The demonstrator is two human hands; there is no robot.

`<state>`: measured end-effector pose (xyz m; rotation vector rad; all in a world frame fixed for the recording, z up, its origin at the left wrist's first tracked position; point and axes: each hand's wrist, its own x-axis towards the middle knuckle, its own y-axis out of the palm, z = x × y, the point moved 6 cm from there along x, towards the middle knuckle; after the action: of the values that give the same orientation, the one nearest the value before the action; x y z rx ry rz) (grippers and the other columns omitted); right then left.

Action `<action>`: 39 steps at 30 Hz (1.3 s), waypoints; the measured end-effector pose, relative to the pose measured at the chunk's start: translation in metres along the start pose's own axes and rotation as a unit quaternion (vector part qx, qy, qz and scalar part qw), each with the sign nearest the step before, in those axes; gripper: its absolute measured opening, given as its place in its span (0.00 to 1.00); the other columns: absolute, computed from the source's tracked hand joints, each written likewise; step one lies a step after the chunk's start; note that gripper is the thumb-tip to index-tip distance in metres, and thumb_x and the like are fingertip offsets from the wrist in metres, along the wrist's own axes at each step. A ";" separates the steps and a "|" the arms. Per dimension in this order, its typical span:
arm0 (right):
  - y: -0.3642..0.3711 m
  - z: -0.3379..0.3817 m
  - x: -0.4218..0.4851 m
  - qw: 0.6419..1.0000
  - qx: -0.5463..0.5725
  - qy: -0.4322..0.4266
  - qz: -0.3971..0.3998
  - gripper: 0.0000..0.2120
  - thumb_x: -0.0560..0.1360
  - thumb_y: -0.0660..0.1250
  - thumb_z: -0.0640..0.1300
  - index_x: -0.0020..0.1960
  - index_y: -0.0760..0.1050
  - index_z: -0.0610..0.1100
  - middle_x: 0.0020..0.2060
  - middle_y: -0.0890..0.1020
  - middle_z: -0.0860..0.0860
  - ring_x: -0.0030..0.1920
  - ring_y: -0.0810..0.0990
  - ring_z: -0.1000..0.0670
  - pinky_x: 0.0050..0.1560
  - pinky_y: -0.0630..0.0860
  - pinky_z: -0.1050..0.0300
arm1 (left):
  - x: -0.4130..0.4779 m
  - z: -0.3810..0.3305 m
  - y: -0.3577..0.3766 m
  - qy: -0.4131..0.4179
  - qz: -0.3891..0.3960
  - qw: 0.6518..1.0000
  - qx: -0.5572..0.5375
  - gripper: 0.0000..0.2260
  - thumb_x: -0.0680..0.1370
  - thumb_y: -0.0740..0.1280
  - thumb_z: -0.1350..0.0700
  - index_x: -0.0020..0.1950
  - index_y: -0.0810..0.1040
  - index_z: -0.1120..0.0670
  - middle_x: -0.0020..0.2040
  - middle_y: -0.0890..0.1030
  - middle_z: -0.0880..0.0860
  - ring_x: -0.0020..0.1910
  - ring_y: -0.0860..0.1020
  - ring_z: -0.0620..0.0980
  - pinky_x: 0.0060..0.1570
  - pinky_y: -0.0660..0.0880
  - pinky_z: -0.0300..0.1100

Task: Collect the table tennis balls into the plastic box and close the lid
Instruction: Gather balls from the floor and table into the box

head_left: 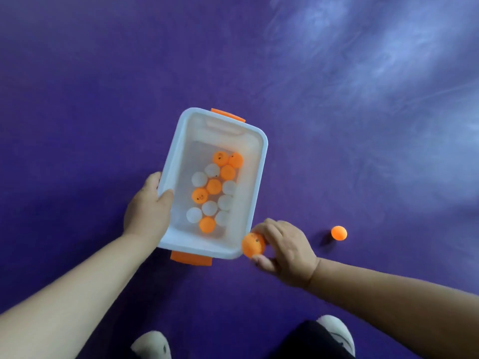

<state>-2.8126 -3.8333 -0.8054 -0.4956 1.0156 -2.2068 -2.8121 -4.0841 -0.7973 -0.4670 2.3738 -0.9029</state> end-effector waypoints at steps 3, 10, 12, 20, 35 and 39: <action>-0.051 0.001 0.026 0.991 -0.042 0.041 -0.119 0.22 0.73 0.54 0.68 0.51 0.68 0.50 0.33 0.72 0.55 0.32 0.73 0.50 0.31 0.67 0.57 | -0.007 -0.038 0.031 0.037 0.033 0.999 0.009 0.13 0.77 0.59 0.55 0.61 0.70 0.48 0.54 0.80 0.51 0.52 0.77 0.59 0.50 0.74 0.51; -0.137 -0.054 0.000 0.947 -0.020 0.112 -0.299 0.11 0.72 0.59 0.59 0.48 0.69 0.53 0.30 0.68 0.58 0.32 0.68 0.59 0.34 0.65 0.64 | -0.020 -0.107 0.071 0.123 0.052 0.989 0.060 0.16 0.78 0.57 0.54 0.66 0.68 0.51 0.59 0.79 0.56 0.56 0.76 0.61 0.53 0.74 0.50; -0.150 -0.085 -0.030 0.925 -0.032 0.169 -0.340 0.12 0.75 0.57 0.57 0.42 0.69 0.48 0.31 0.71 0.55 0.32 0.70 0.57 0.35 0.66 0.60 | -0.023 -0.119 0.070 0.149 0.042 0.985 0.082 0.15 0.78 0.57 0.54 0.65 0.68 0.50 0.58 0.79 0.56 0.55 0.76 0.61 0.53 0.74 0.51; -0.071 -0.188 -0.125 0.896 -0.128 0.424 -0.004 0.16 0.78 0.59 0.50 0.65 0.71 0.53 0.62 0.71 0.49 0.63 0.69 0.47 0.54 0.71 0.55 | -0.043 -0.131 0.076 0.126 0.012 0.988 0.093 0.11 0.78 0.56 0.55 0.59 0.70 0.52 0.53 0.79 0.56 0.49 0.77 0.60 0.44 0.72 0.48; -0.111 -0.197 -0.182 0.802 0.096 0.436 -0.396 0.18 0.74 0.69 0.48 0.60 0.75 0.41 0.50 0.79 0.45 0.45 0.77 0.46 0.46 0.71 0.59 | -0.077 -0.149 0.148 0.093 0.060 0.993 0.035 0.09 0.77 0.58 0.54 0.57 0.70 0.47 0.49 0.79 0.52 0.46 0.78 0.57 0.48 0.78 0.52; -0.160 -0.154 -0.157 0.799 0.146 0.279 -0.512 0.20 0.69 0.62 0.61 0.52 0.76 0.47 0.40 0.79 0.56 0.41 0.78 0.62 0.40 0.70 0.76 | -0.092 -0.165 0.174 0.107 0.085 0.991 0.004 0.10 0.77 0.59 0.54 0.57 0.71 0.46 0.48 0.80 0.49 0.45 0.79 0.53 0.46 0.78 0.51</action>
<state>-2.8520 -3.5649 -0.7885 -0.2506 0.6812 -3.5769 -2.8605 -3.8329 -0.7808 -0.1669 2.5554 -0.9218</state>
